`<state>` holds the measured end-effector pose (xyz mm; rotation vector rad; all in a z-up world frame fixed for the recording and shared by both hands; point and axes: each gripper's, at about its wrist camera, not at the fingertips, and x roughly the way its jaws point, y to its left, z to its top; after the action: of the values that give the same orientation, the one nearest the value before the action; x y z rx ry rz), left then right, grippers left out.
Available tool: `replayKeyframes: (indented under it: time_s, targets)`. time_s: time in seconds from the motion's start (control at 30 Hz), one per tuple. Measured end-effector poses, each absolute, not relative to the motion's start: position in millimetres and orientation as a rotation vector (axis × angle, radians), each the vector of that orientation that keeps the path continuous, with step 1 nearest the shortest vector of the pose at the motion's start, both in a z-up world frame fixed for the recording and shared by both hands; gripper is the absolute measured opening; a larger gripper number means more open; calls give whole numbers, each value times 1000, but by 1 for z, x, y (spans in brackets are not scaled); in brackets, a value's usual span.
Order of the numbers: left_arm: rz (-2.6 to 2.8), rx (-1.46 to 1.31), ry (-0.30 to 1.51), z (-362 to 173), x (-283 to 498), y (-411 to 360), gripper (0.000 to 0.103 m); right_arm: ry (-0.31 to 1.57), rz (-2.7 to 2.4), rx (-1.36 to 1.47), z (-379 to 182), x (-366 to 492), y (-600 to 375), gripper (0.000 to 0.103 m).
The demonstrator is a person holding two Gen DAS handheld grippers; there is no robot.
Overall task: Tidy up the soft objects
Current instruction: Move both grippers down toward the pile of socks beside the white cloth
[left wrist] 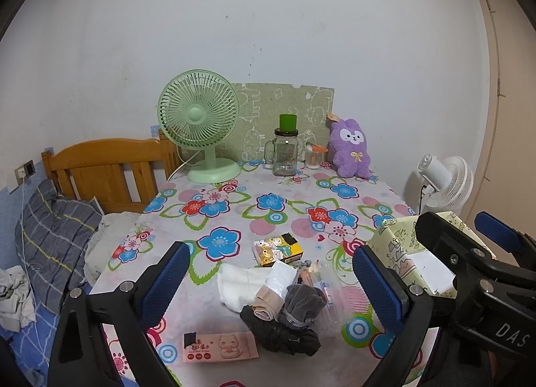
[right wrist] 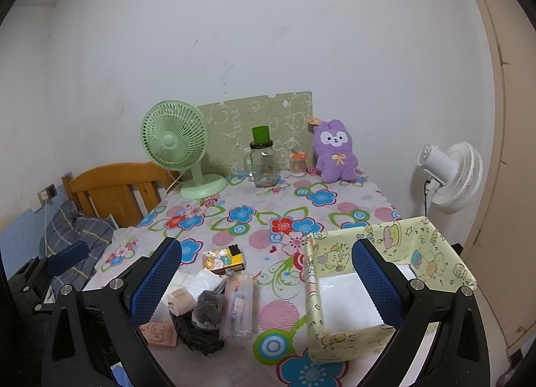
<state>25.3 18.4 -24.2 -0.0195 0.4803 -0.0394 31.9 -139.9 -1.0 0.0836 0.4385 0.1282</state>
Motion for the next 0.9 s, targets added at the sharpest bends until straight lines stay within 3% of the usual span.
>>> replayKeyframes:
  time_s: [0.37,0.9]
  targets:
    - [-63,12,514,-38,35,21,90,485,130,76,-19,41,-125,97]
    - [-89,-5,612,-72,51,37,88,588,151,76,-56,58,-98,88]
